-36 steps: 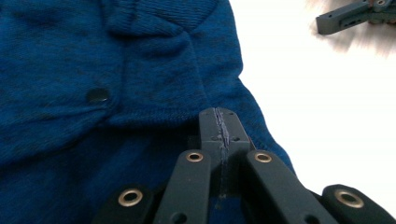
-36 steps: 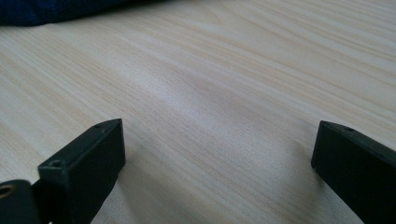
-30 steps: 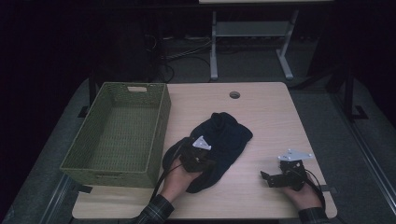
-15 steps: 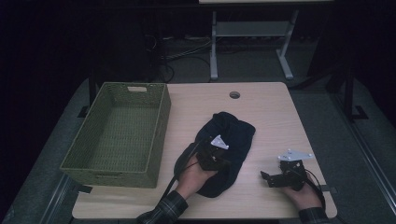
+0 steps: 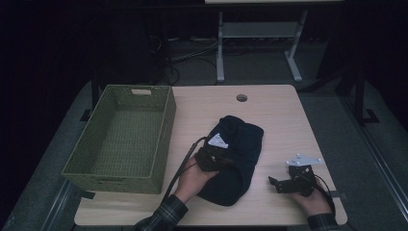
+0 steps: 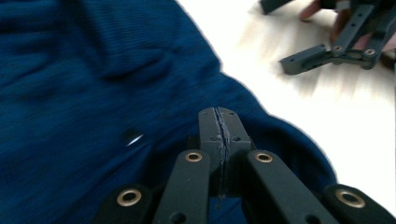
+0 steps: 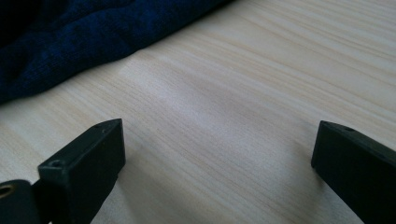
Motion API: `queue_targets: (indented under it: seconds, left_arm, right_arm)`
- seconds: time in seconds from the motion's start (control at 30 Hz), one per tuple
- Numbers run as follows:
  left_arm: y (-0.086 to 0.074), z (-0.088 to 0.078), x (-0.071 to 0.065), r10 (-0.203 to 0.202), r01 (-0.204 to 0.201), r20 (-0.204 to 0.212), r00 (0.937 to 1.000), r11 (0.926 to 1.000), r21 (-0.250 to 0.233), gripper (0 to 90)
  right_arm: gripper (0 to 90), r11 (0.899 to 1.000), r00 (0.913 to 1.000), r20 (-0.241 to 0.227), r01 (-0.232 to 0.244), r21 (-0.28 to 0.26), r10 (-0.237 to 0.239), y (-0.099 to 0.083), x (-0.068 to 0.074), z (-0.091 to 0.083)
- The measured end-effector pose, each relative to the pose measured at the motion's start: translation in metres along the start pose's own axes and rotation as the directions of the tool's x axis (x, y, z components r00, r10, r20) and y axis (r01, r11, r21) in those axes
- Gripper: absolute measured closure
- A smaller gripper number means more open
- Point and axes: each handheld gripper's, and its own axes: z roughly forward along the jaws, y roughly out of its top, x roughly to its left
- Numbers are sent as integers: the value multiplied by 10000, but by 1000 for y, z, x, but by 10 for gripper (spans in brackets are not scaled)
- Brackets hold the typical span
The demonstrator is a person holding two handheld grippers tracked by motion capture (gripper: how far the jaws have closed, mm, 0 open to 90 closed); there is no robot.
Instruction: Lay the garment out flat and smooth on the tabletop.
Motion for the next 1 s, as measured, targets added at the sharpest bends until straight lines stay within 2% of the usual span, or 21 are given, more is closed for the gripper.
queue_targets:
  seconds: [0.17,0.27,0.33,0.47,0.6,0.77,0.8,0.9,0.93,0.97,1.0]
  left_arm:
    - [-7,-15,18,-315,312,-467,9984,9995,-70,892]
    - [-10,-20,30,-476,469,-872,9951,9989,-91,894]
    - [-10,-22,39,-737,706,-1136,9908,9970,-316,894]
    - [-6,-21,48,-884,843,-1414,9860,9958,-349,895]
    - [-1,-13,60,-1154,1110,-1617,9801,9932,-356,896]
    - [1,-3,70,-1253,1232,-1880,9741,9921,-228,897]
    - [1,1,73,-1260,1262,-2027,9711,9919,-117,897]
    - [0,8,80,-1216,1272,-2209,9677,9918,117,897]
    - [-2,14,83,-1179,1313,-2364,9645,9905,418,897]
    - [-2,14,83,-1179,1313,-2364,9645,9905,418,897]
    - [-6,18,87,-1170,1376,-2410,9635,9880,708,898]
  right_arm:
    - [25,10000,10000,-4,-19,6,19,0,0,0]
    - [25,10000,10000,14,6,11,-6,0,0,0]
    - [25,10000,10000,19,-16,4,16,0,0,0]
    - [25,10000,10000,20,-43,18,43,0,0,0]
    - [25,10000,10000,21,-17,3,17,0,0,0]
    - [25,10000,10000,20,-18,2,18,0,0,0]
    - [25,10000,10000,19,-15,1,15,0,0,0]
    - [25,10000,10000,18,-18,2,18,0,0,0]
    - [25,10000,10000,19,-16,1,16,0,0,0]
    - [25,10000,10000,19,-16,1,16,0,0,0]
    - [25,10000,10000,18,-17,2,17,0,0,0]
